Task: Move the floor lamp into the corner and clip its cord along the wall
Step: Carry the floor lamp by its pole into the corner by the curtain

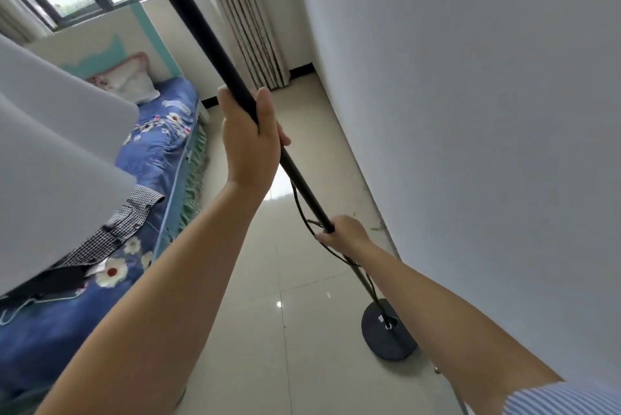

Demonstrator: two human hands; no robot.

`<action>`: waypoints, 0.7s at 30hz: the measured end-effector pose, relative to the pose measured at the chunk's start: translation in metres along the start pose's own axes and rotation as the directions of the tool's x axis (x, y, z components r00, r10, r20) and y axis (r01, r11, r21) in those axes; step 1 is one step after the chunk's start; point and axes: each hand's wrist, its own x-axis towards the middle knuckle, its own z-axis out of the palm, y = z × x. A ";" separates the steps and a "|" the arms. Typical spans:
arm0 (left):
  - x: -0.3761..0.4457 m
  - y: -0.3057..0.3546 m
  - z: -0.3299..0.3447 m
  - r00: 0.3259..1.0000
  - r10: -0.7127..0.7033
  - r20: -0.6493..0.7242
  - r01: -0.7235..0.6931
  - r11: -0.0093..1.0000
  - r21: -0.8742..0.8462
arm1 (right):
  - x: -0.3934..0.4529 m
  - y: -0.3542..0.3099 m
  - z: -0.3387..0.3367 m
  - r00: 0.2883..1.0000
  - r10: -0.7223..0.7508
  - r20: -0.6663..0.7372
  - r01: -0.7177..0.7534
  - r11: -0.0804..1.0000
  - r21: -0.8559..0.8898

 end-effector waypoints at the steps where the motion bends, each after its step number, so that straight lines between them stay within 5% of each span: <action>1: 0.006 -0.008 -0.007 1.000 -0.015 -0.010 0.015 1.000 0.011 | 0.007 -0.005 0.006 1.000 -0.023 0.001 0.023 0.998 -0.056; 11: 0.079 -0.116 -0.083 0.986 -0.111 -0.124 0.112 0.994 0.001 | 0.094 -0.067 0.074 0.998 -0.067 0.002 0.063 0.930 -0.362; 21: 0.152 -0.254 -0.156 0.964 -0.268 0.002 0.265 0.951 -0.160 | 0.192 -0.138 0.150 0.985 0.166 -0.037 -0.169 0.922 -0.349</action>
